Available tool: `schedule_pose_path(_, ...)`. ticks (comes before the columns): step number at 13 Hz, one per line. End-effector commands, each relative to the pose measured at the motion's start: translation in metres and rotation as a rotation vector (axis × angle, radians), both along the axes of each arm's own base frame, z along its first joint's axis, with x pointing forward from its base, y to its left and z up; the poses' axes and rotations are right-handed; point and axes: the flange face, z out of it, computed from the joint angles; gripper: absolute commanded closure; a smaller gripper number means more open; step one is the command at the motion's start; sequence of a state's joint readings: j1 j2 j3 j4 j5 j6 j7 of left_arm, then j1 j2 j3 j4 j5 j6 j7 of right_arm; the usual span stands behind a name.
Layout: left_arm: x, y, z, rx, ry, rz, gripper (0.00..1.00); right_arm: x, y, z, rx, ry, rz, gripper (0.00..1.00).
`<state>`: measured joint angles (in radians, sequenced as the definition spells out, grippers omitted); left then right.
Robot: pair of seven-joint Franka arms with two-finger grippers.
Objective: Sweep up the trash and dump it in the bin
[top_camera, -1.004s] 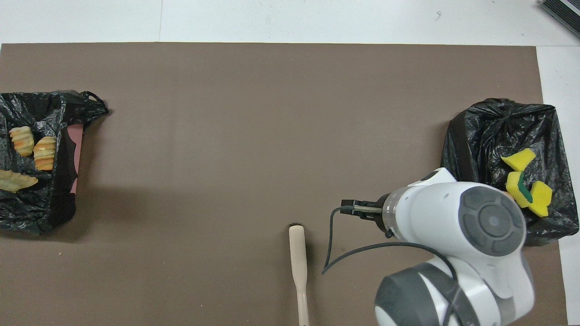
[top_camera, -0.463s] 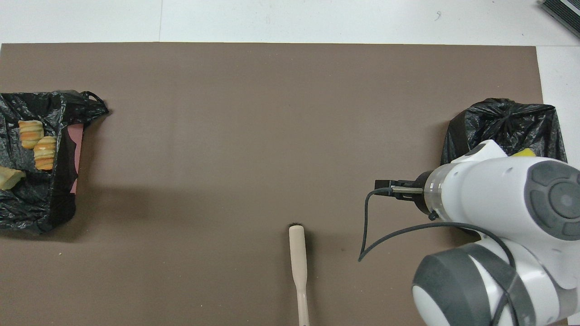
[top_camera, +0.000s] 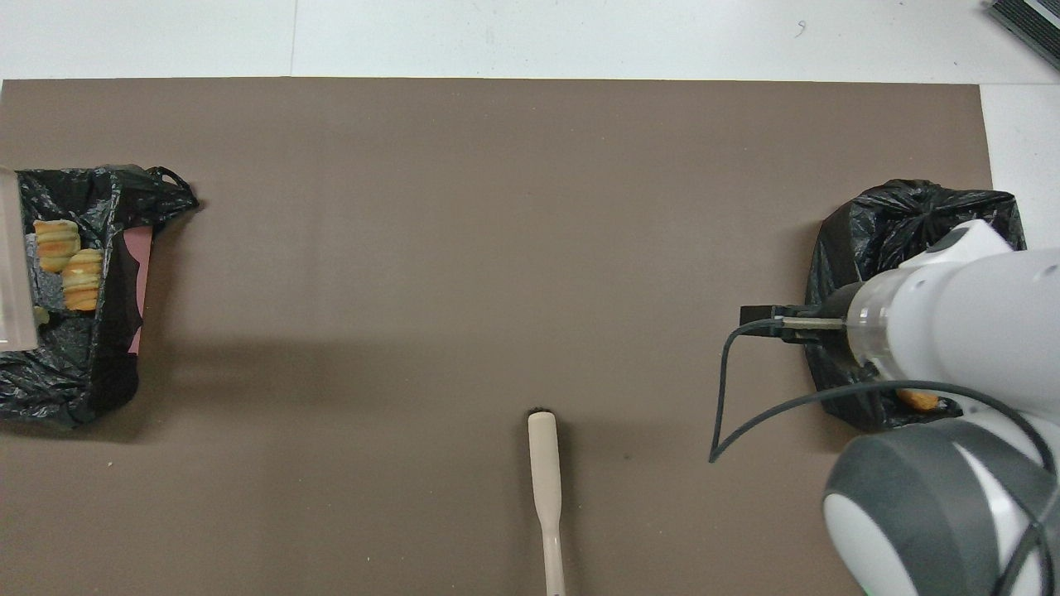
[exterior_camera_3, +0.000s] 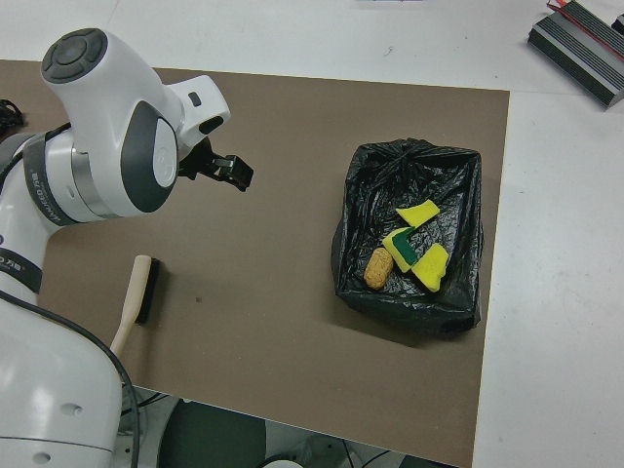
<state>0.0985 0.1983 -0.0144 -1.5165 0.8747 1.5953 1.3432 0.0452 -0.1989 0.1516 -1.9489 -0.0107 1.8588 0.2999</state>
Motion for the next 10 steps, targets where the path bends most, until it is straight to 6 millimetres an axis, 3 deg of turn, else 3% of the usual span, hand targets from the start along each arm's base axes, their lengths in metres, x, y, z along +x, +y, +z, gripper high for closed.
schedule_pose_path(1, -0.014, -0.031, -0.002, -0.053, -0.031, 0.175, 1.00, 0.015, -0.046, 0.019, -0.025, 0.019, 0.028, 0.00)
schedule_pose_path(2, -0.018, -0.046, -0.005, -0.104, -0.082, 0.253, 1.00, 0.016, -0.064, 0.025, -0.020, 0.024, 0.022, 0.00)
schedule_pose_path(5, -0.034, -0.066, -0.016, -0.247, -0.133, 0.382, 1.00, 0.015, -0.105, 0.055, -0.010, 0.034, 0.040, 0.00)
schedule_pose_path(7, -0.049, -0.082, -0.027, -0.337, -0.157, 0.474, 1.00, 0.022, -0.116, 0.062, -0.011, 0.051, 0.055, 0.00)
schedule_pose_path(10, -0.065, -0.156, -0.040, -0.366, -0.235, 0.545, 1.00, 0.022, -0.123, 0.060, -0.009, 0.048, 0.040, 0.00)
